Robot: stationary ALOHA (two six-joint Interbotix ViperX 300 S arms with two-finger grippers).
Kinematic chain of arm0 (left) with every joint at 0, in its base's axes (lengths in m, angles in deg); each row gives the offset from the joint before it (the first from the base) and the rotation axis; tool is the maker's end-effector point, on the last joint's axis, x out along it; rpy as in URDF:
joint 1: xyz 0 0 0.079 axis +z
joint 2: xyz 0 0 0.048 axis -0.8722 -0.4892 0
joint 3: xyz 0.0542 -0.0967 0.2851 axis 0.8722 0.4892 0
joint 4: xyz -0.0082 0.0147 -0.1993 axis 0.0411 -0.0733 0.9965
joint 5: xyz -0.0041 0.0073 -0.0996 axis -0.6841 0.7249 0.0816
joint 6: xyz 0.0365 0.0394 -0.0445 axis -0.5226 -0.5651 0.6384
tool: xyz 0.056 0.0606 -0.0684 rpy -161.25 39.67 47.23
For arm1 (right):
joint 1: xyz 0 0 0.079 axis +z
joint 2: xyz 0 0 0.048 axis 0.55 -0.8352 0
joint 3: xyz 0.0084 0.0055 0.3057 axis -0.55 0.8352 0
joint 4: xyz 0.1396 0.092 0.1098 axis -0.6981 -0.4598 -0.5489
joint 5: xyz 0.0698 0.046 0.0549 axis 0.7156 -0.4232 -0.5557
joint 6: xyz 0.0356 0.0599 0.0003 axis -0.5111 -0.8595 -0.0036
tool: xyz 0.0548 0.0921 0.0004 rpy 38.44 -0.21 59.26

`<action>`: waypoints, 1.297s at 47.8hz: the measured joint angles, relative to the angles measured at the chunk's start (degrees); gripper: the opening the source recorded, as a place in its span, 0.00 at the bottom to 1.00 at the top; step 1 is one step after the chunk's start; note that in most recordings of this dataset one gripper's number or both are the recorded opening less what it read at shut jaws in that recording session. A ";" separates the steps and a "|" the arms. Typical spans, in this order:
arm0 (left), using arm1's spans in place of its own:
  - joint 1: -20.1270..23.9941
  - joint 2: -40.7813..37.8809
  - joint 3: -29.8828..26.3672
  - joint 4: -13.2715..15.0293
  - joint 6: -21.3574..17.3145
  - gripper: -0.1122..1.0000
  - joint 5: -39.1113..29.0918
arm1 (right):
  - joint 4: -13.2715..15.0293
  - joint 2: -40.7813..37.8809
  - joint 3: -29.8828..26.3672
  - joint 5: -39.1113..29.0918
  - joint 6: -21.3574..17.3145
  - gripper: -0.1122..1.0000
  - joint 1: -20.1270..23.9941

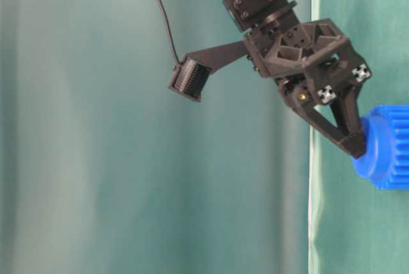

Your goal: Insert the shaft placed at a random location into the center hole of the medium gear at another random location.

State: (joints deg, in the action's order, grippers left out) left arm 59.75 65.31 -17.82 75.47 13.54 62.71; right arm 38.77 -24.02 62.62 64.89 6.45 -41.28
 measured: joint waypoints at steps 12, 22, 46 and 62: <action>0.00 0.00 0.00 0.00 0.00 0.10 0.00 | -0.09 0.53 0.00 -0.44 0.00 0.87 0.44; 0.00 0.00 0.00 -0.09 0.00 0.10 0.00 | 0.00 4.92 0.00 -2.11 0.00 0.87 0.53; 0.00 0.00 0.00 -0.09 0.00 0.10 0.00 | 0.09 15.29 0.53 -7.29 -0.09 0.87 0.70; 0.00 -0.09 0.00 0.00 0.00 0.10 0.00 | 0.09 17.05 2.99 -7.29 0.00 0.87 1.23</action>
State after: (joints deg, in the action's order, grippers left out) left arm 59.75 65.22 -17.82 75.47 13.54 62.71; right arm 38.85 -6.97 65.61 57.59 6.45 -40.05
